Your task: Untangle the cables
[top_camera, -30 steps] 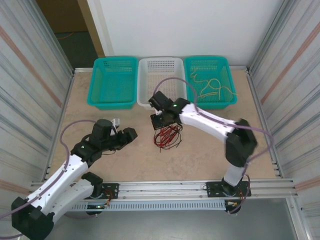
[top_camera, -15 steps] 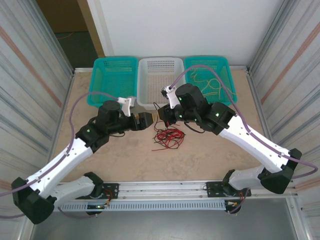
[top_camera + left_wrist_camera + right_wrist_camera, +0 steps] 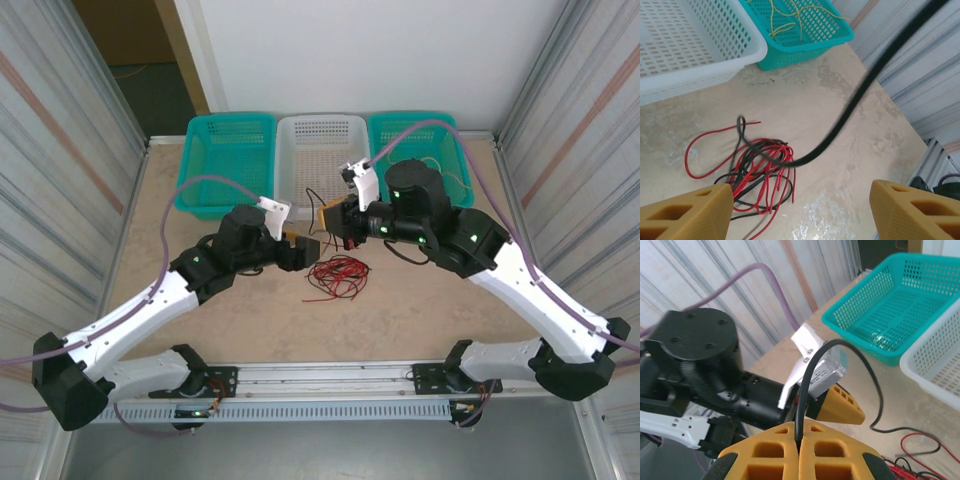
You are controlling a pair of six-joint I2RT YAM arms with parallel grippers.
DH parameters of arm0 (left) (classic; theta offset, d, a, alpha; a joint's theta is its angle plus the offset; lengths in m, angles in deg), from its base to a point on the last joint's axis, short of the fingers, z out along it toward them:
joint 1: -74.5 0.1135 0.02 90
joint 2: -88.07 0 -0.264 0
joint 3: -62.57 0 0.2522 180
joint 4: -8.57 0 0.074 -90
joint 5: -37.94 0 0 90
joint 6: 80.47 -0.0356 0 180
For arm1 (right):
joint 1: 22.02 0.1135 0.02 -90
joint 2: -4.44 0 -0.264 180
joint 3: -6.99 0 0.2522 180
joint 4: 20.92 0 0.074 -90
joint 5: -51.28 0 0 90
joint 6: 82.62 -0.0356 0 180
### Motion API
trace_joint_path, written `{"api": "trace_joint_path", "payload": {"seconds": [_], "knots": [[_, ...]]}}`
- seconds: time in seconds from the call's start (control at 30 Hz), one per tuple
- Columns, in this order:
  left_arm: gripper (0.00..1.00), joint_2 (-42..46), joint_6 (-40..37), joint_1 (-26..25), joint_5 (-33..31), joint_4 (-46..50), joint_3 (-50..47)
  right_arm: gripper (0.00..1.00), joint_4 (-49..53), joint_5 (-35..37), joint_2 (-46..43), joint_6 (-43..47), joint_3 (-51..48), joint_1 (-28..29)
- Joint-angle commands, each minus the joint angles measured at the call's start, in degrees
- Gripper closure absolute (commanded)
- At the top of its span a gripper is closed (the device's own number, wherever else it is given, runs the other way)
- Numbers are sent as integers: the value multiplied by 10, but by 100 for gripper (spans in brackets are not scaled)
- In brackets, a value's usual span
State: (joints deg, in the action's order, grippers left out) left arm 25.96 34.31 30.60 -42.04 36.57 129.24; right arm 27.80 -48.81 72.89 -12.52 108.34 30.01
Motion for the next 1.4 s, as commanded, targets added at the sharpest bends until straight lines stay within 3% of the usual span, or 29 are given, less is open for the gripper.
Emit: {"api": "trace_joint_path", "payload": {"seconds": [0.0, 0.4, 0.63, 0.73, 0.8, 1.0, 1.07, 1.17, 1.37], "knots": [[36, 1, -22, -3, -25, -23, 3, 97, -11, -18, -18, 1, 14, -8], [35, 49, -86, -5, -36, -95, -29, 96, -61, -114, -27, -46, -4, -43], [62, 48, -160, -9, -19, -79, -6, 95, -94, -175, -40, -89, -21, -70], [84, 54, -175, -10, -20, -72, -2, 94, -104, -174, -48, -92, -36, -77], [94, 64, -168, -10, -21, -72, -3, 94, -110, -174, -50, -102, -43, -87], [100, 92, -152, -10, -17, -75, -22, 93, -118, -183, -43, -114, -48, -108], [100, 99, -147, -11, -24, -65, -29, 85, -119, -175, -40, -118, -52, -114], [100, 112, -122, -10, -48, -37, -33, 62, -105, -148, -37, -116, -59, -123], [100, 142, -79, -10, -96, 55, -19, 31, -44, -45, -30, -110, -75, -162]]}}
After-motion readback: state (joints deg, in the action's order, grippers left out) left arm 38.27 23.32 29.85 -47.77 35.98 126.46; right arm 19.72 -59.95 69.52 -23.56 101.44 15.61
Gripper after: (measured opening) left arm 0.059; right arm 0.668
